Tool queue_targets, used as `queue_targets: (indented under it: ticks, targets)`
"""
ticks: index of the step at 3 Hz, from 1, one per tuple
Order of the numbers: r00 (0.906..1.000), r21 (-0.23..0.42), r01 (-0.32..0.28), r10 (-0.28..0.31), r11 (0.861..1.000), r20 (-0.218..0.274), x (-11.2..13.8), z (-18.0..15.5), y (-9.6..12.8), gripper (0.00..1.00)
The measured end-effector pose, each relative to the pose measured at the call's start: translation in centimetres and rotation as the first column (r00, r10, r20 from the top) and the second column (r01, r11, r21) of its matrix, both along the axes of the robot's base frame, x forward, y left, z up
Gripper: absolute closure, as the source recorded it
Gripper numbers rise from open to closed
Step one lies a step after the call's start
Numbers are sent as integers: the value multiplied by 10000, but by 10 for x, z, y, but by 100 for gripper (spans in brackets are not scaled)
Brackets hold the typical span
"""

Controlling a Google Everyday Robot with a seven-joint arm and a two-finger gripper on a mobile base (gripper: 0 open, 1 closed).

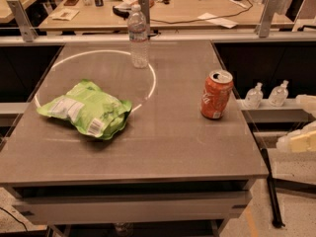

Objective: Move coke can near water bottle

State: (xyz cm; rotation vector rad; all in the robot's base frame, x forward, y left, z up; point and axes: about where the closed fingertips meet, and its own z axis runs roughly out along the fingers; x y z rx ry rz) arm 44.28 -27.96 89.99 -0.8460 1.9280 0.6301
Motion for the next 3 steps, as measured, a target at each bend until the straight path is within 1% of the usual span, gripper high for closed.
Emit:
queue_targets:
  ticks: [1, 2, 3]
  targets:
    - [9988, 474, 377, -391, 9982, 306, 0, -28, 16, 0]
    - [9986, 456, 414, -428, 9981, 297, 1, -30, 17, 0]
    - [9955, 665, 711, -749, 9953, 574, 15, -29, 21, 0]
